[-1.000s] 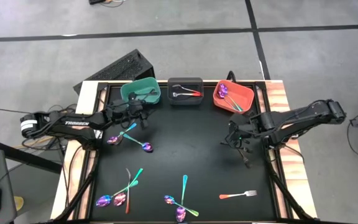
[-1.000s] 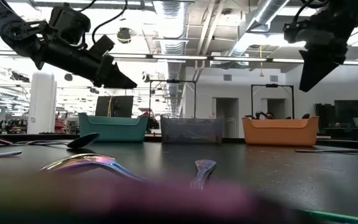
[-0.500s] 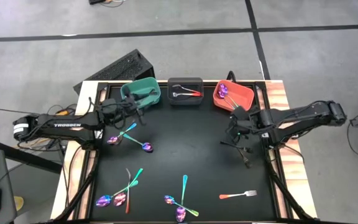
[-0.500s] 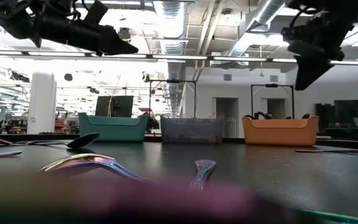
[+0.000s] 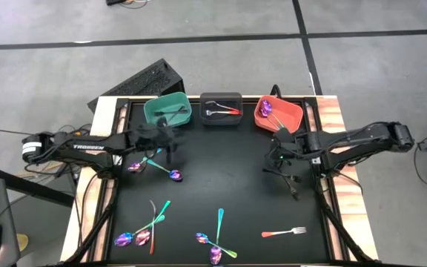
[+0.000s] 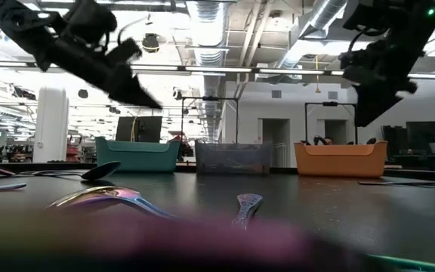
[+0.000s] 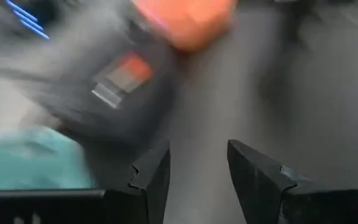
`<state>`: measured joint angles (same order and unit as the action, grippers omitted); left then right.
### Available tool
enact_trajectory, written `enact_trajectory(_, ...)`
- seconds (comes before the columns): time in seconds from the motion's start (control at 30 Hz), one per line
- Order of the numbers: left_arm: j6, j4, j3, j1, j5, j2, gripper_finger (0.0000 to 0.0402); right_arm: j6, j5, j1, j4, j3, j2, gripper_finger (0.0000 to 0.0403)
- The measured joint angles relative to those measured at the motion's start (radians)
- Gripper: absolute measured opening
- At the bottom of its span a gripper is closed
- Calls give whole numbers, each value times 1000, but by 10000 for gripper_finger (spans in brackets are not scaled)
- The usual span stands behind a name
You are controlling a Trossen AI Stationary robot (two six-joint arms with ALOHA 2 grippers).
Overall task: Sort silverware by color (type)
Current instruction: Put the blue spoon into the orange bin
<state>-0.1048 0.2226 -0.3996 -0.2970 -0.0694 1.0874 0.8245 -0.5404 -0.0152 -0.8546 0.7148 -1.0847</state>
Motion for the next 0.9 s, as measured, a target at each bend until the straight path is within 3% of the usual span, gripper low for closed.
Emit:
enact_trajectory(0.1,74,-167,0,48,99,30,148,-46,1,-1,145,-41,0,123)
enact_trajectory(0.23,195,-344,1,152,108,32,148,-74,0,-13,267,-59,0,123)
enact_trajectory(0.37,291,-422,1,256,108,32,148,-74,0,-34,327,-66,0,123)
enact_trajectory(0.47,333,-461,1,312,69,40,148,-74,0,-57,348,-66,0,123)
enact_trajectory(0.73,431,-644,1,352,-166,40,148,-74,-6,-109,398,-66,0,123)
enact_trajectory(0.9,407,-679,2,353,-163,40,148,-74,-12,-103,399,-66,0,123)
